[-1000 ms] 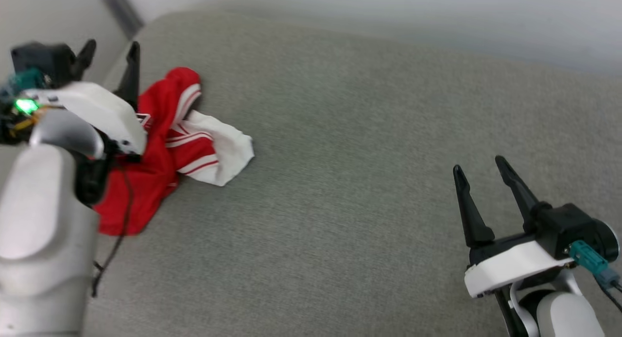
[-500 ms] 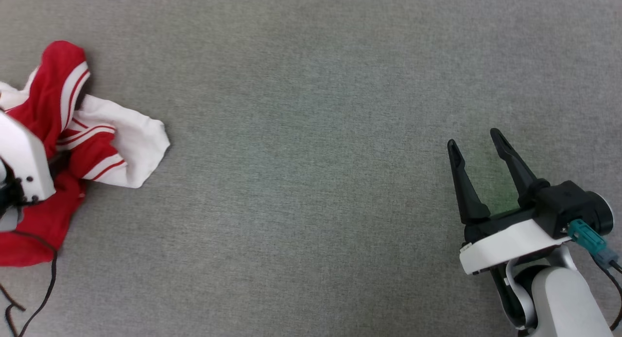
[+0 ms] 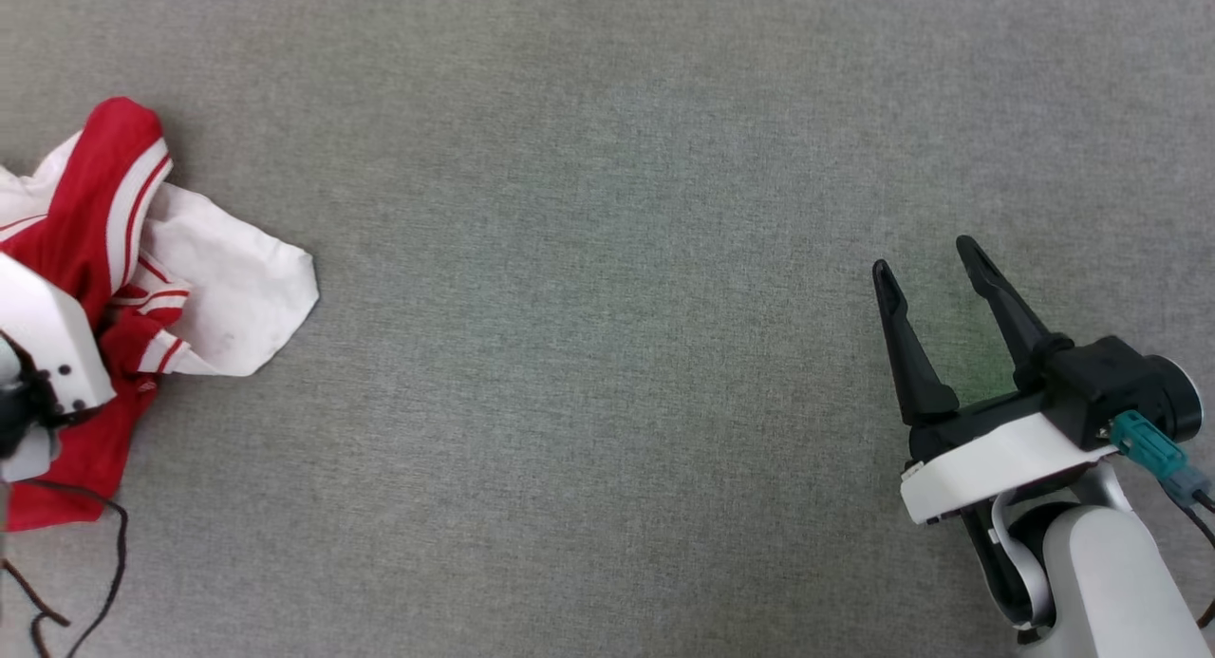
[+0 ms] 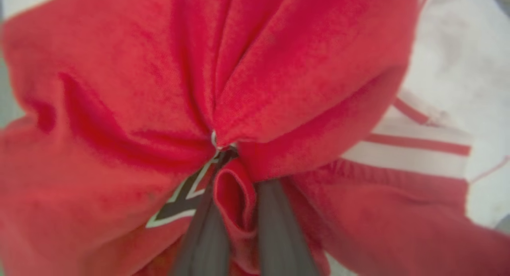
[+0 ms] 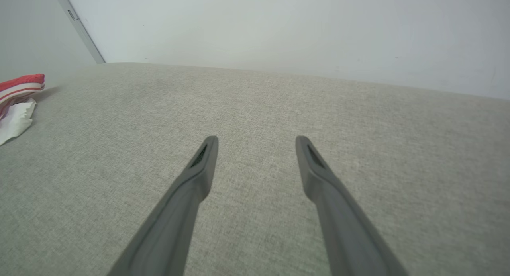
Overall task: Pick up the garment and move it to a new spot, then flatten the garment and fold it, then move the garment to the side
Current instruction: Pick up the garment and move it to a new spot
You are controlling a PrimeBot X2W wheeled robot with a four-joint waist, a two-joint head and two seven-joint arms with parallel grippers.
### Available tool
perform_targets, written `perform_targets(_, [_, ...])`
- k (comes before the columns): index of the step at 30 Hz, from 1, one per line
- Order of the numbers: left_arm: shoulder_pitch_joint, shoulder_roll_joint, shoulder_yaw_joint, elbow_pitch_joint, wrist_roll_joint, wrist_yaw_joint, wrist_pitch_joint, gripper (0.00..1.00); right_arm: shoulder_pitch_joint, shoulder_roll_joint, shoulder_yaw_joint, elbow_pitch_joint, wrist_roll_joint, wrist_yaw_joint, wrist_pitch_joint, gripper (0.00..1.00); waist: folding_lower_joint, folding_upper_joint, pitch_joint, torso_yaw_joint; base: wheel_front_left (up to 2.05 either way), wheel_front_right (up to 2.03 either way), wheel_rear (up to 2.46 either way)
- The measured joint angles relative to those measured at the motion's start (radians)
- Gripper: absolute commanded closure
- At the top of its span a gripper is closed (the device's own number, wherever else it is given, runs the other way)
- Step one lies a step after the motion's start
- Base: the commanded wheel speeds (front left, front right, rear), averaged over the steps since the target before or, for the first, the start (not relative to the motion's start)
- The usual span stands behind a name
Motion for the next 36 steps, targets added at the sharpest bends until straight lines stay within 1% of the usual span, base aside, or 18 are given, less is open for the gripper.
perform_targets(3, [-0.009, -0.008, -0.026, 0.005, 0.047, 0.01, -0.068, 1.0, 0.005, 0.0, 0.001, 0.007, 0.004, 0.0, 0.003, 0.0, 0.0, 0.0, -0.029, 0.008, 0.0, 0.0, 0.0])
perform_targets(8, [-0.088, -0.006, -0.048, 0.002, 0.128, 0.041, -0.247, 1.0, 0.039, 0.004, -0.003, 0.019, 0.011, 0.0, 0.004, 0.0, 0.0, 0.0, -0.101, 0.024, 0.0, 0.0, 0.0])
perform_targets(11, [-0.124, -0.011, -0.072, 0.002, 0.179, 0.042, -0.356, 1.0, 0.064, 0.012, -0.013, 0.026, 0.017, 0.0, 0.006, 0.0, 0.0, 0.0, -0.153, 0.034, 0.0, 0.0, 0.0])
perform_targets(15, [-0.179, -0.033, -0.093, -0.01, 0.238, 0.062, -0.52, 1.0, 0.104, 0.025, -0.02, 0.032, 0.02, 0.0, 0.012, 0.0, -0.0002, 0.0, -0.23, 0.047, 0.0, 0.0, 0.0])
perform_targets(18, [-0.206, -0.062, -0.101, -0.008, 0.252, 0.075, -0.613, 1.0, 0.13, 0.035, -0.025, 0.032, 0.024, 0.0, 0.015, 0.0, -0.0003, 0.0, -0.287, 0.051, 0.0, 0.0, 0.0])
perform_targets(23, [-0.229, -0.13, -0.12, -0.022, 0.267, 0.077, -0.731, 1.0, 0.17, 0.045, -0.038, 0.025, 0.026, 0.0, 0.023, 0.0, -0.0004, 0.0, -0.369, 0.043, 0.0, 0.0, 0.0])
perform_targets(27, [-0.227, -0.197, -0.145, -0.046, 0.261, 0.074, -0.789, 1.0, 0.193, 0.049, -0.05, 0.009, 0.026, 0.0, 0.038, 0.0, -0.0005, 0.0, -0.404, 0.007, 0.0, 0.0, 0.0])
perform_targets(34, [-0.153, -0.364, -0.222, -0.099, 0.238, 0.049, -0.849, 1.0, 0.213, 0.053, -0.067, -0.014, 0.025, 0.0, 0.055, 0.0, -0.0003, 0.0, -0.423, -0.091, 0.0, 0.0, 0.0])
perform_targets(36, [-0.124, -0.417, -0.247, -0.11, 0.228, 0.034, -0.87, 1.0, 0.217, 0.054, -0.065, -0.017, 0.024, 0.0, 0.056, 0.0, -0.0003, 0.0, -0.423, -0.123, 0.0, 0.0, 0.0])
